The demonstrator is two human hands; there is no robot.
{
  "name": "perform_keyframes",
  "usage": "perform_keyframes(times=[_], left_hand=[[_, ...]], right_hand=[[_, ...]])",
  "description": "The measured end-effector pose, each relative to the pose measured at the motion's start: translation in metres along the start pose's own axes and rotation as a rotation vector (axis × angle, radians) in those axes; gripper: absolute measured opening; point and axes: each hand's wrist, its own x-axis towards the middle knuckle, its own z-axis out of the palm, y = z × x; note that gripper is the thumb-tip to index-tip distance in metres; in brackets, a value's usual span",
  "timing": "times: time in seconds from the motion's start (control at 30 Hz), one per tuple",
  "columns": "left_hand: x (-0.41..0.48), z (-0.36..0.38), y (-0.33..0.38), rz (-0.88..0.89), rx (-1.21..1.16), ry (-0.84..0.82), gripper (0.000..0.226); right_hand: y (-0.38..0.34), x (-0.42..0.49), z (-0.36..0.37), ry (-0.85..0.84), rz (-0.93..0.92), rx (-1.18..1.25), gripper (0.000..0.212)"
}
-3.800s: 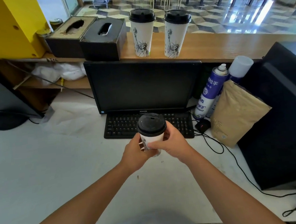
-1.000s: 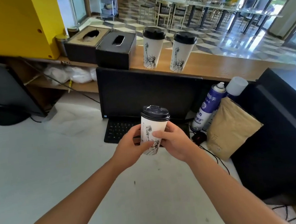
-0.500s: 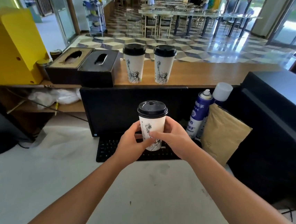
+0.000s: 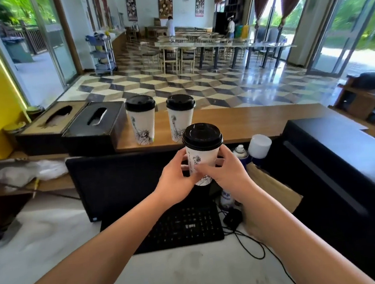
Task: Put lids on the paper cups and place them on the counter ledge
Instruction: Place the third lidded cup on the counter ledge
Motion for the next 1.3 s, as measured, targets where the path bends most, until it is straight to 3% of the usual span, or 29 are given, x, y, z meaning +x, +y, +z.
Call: perform_keyframes(times=[0.23,0.57,0.83,1.1,1.3], left_hand=[[0.058,0.016,0.024,0.049,0.035,-0.052,0.050],[0.127,0.033,0.039,0.058,0.065,0.000,0.048],[0.158,0.037,0.022,-0.024,0.163,0.015,0.060],[0.171,0.051,0.000,-0.105,0.236,0.037,0.043],[0.175,0.053,-0.004,-0.085,0.277,0.038,0.044]], right_hand=[[-0.007,0.047,-0.028,0.117,-0.043,-0.019,0.062],[-0.027,0.117,-0.064,0.150,-0.031,-0.099,0.072],[-0.008,0.152,-0.066,0.089,0.037,0.007,0.063],[0.015,0.162,-0.056,0.103,0.114,0.089,0.065],[0.020,0.163,-0.055,0.114,0.129,0.088,0.062]])
